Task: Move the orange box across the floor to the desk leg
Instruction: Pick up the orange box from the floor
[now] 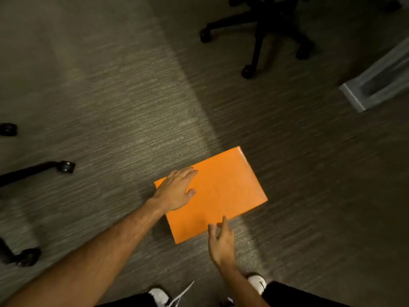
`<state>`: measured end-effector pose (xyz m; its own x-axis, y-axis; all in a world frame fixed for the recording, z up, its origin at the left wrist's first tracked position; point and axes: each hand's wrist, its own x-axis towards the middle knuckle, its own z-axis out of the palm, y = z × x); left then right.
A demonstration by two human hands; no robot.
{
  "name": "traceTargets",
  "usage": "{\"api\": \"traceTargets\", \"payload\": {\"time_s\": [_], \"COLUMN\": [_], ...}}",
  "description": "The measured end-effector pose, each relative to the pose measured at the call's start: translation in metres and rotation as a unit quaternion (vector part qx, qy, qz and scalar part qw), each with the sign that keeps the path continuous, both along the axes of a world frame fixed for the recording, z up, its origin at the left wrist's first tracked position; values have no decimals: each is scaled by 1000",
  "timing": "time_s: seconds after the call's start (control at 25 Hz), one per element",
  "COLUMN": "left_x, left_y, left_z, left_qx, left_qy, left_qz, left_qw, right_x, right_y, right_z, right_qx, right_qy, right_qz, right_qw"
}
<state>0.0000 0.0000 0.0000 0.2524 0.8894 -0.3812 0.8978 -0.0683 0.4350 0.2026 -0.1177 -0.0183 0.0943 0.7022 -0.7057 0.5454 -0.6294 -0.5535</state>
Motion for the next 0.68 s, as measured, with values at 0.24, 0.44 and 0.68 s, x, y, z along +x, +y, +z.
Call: {"api": "traceTargets", "payload": {"time_s": [0.24, 0.44, 0.68], "left_x": [-28, -34, -46], "left_y": [23, 32, 32], "left_z": [-108, -151, -159], "left_qx": [-45, -61, -57], "left_qy": [56, 54, 63], "left_qz": [3, 13, 87], "left_qw": [997, 997, 993], "right_x": [-39, -41, -53], "right_y": [-7, -23, -25], "right_z": [-103, -137, -135], "right_qx": [54, 138, 111], "right_qy": [-25, 0, 55], "right_qz": [-181, -278, -322], "right_qw": [982, 951, 939]}}
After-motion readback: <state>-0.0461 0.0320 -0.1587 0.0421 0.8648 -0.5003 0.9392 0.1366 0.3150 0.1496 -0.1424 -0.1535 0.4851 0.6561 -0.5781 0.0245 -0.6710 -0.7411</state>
